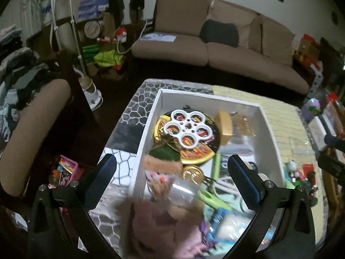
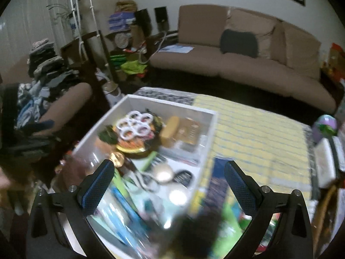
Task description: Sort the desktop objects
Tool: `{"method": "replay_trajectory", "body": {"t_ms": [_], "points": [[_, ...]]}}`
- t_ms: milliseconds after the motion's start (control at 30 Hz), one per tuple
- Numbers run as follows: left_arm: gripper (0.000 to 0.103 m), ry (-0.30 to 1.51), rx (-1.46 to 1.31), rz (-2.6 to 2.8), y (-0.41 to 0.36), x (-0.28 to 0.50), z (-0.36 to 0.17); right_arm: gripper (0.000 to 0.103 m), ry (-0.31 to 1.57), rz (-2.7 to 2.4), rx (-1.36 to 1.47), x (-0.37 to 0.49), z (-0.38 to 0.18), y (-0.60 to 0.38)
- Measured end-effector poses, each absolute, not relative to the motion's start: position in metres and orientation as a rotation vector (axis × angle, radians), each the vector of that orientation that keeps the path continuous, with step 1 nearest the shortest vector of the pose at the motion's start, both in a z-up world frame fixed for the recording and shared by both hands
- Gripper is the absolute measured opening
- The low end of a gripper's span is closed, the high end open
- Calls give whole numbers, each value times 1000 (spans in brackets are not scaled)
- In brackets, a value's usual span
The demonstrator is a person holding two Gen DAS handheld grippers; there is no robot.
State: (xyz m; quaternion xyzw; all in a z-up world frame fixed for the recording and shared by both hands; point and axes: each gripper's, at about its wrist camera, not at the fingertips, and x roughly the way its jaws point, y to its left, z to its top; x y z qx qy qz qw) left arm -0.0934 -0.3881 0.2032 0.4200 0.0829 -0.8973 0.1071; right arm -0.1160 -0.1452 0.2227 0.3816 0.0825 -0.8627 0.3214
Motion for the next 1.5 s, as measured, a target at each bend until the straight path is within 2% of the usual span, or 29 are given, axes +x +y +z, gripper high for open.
{"method": "replay_trajectory", "body": {"t_ms": [100, 167, 200, 233, 267, 300, 400, 467, 567, 667, 733, 767, 867, 967, 1067, 1200, 1500], "points": [[99, 248, 1287, -2615, -401, -119, 185, 96, 195, -2217, 1037, -141, 215, -183], [97, 255, 1309, -2600, -409, -134, 174, 88, 173, -2179, 1077, -155, 205, -200], [92, 254, 1316, -2591, -411, -141, 170, 84, 148, -2155, 1110, -166, 196, -211], [84, 252, 1332, -2574, -415, -151, 163, 75, 124, -2139, 1133, -173, 192, -215], [80, 253, 1351, -2562, -419, -159, 159, 66, 101, -2123, 1166, -181, 186, -222], [75, 255, 1374, -2550, -422, -167, 154, 63, 76, -2107, 1197, -190, 180, -228], [75, 247, 1417, -2537, -428, -189, 140, 57, 38, -2085, 1283, -214, 160, -241], [75, 209, 1436, -2531, -432, -200, 133, 47, 35, -2069, 1308, -227, 148, -252], [75, 144, 1476, -2536, -431, -213, 123, 46, 51, -2058, 1311, -239, 136, -266], [69, 62, 1520, -2550, -425, -222, 114, 46, 94, -2047, 1322, -245, 122, -277], [58, -2, 1547, -2535, -422, -229, 106, 45, 128, -2050, 1323, -247, 111, -284], [58, -27, 1559, -2526, -420, -233, 102, 43, 145, -2052, 1327, -248, 107, -286], [58, -71, 1563, -2514, -416, -238, 96, 30, 190, -2035, 1332, -250, 95, -293], [58, -133, 1607, -2474, -413, -243, 81, 24, 266, -2024, 1331, -247, 84, -306], [58, -89, 1640, -2457, -416, -243, 71, 15, 339, -2002, 1314, -240, 78, -316], [54, -119, 1659, -2436, -414, -240, 72, 11, 417, -1948, 1285, -231, 86, -311], [54, -265, 1647, -2399, -398, -222, 93, 9, 538, -1870, 1274, -200, 112, -278]]}}
